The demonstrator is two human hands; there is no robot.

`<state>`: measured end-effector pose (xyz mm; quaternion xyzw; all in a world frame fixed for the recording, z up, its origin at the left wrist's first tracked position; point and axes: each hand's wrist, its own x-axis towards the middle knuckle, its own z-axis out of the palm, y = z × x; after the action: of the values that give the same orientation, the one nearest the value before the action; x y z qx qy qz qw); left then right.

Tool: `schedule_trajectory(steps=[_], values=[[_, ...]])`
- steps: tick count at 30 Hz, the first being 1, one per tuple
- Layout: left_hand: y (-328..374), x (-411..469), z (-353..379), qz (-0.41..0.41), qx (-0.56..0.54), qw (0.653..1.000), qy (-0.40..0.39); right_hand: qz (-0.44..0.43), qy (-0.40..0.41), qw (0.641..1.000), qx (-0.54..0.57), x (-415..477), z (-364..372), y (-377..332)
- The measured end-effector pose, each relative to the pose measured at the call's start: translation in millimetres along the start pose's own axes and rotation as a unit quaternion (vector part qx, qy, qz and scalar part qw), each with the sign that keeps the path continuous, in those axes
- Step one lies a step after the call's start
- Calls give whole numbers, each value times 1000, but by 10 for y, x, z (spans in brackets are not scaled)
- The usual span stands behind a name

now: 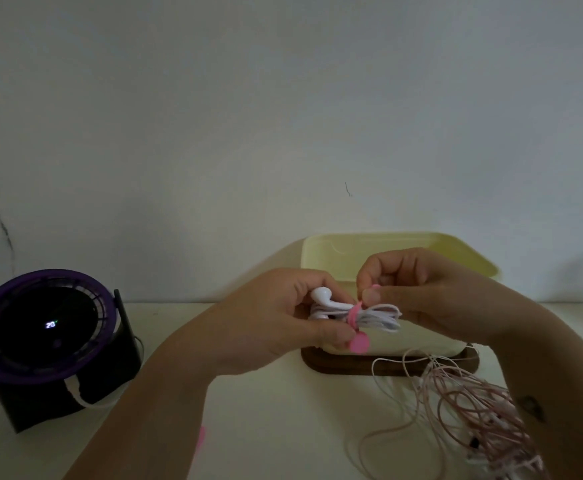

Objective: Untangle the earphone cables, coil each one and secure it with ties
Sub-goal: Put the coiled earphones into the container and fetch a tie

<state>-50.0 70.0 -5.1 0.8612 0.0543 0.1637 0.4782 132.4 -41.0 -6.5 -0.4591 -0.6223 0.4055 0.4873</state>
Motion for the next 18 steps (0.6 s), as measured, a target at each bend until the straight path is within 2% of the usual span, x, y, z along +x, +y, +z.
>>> schedule_trajectory(steps=[3,5,9,13,15,18], values=[[11,-8,-9,1,-7,1000,14,-22,13,999,-29,-18,0,-44],[32,-18,5,10,-22,1000,16,-19,4,1000,10,-10,27,-49],[94,-34,24,56,-54,996,36,-8,-52,979,197,50,61,75],[91,-10,42,77,-98,990,63,13,-150,912,381,173,113,201],[35,23,37,80,-121,987,75,13,-125,924,361,198,149,193],[-45,66,16,67,-188,976,90,17,-26,946,322,186,195,151]])
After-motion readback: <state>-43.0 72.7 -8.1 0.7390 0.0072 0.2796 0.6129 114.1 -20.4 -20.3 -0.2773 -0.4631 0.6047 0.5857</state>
